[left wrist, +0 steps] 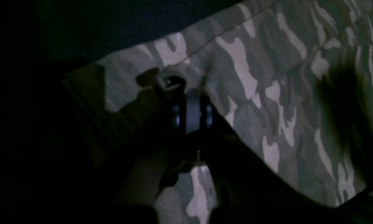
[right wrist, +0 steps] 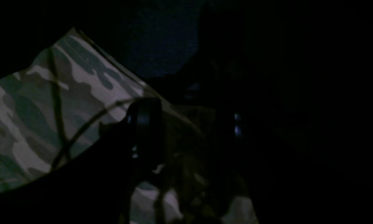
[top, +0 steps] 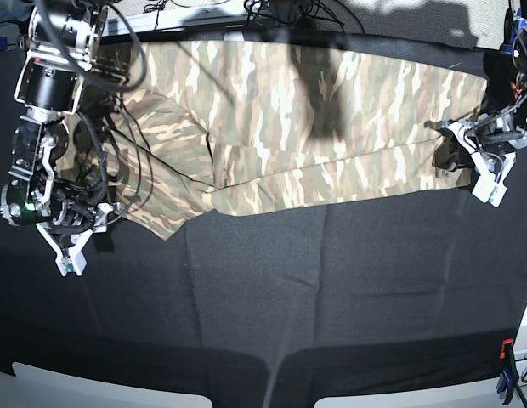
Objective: Layout the t-shirt on the table in an organized manner, then fold the t-shirt properly
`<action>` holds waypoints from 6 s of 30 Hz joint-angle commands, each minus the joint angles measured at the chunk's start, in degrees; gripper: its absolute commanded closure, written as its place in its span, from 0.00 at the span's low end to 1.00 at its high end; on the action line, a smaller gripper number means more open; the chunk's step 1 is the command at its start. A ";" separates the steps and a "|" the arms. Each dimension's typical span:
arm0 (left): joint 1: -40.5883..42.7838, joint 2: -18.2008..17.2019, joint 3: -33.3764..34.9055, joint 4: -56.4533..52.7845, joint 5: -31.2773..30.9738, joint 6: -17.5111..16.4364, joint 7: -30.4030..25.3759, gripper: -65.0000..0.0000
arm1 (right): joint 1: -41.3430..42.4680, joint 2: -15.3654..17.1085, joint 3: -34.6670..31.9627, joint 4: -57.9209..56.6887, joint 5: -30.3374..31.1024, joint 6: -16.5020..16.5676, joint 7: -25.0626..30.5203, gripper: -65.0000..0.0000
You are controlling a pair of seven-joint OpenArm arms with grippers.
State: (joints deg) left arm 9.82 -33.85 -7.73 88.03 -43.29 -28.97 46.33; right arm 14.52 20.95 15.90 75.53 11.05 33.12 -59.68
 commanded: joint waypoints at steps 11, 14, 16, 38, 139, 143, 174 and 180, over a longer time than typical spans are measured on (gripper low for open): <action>-0.66 -1.07 -0.55 0.96 -0.72 -0.42 -1.38 1.00 | -2.40 1.88 0.28 0.85 -0.37 -0.09 0.31 0.57; -0.63 -1.07 -0.55 0.96 -0.72 -0.42 -1.38 1.00 | -3.39 1.88 0.28 0.85 -0.52 -0.09 0.66 0.57; -0.66 -1.07 -0.55 0.96 -0.72 -0.42 -1.38 1.00 | -3.65 1.88 0.28 0.85 -1.99 -0.09 0.74 0.57; -0.66 -1.07 -0.55 0.96 -0.72 -0.42 -1.38 1.00 | -4.22 3.39 0.26 0.85 -4.26 -0.20 -1.03 0.57; -0.66 -1.07 -0.55 0.96 -0.72 -0.42 -1.38 1.00 | -3.13 4.98 17.59 -1.38 22.27 -0.79 -5.73 0.58; -0.66 -1.07 -0.55 0.96 -0.72 -0.42 -1.38 1.00 | -9.16 5.07 22.60 -1.38 28.52 -0.55 -5.73 0.58; -0.68 -1.07 -0.55 0.96 -0.74 -0.42 -1.38 1.00 | -14.16 2.38 23.08 -1.40 35.43 6.88 1.57 0.58; -0.68 -1.07 -0.55 0.96 -0.74 -0.42 -1.38 1.00 | -10.47 2.36 23.08 -1.38 35.41 6.88 -1.31 0.58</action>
State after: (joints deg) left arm 9.82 -33.85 -7.73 88.03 -43.31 -28.97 46.33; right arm 3.11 22.04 38.74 73.14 45.19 39.48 -61.63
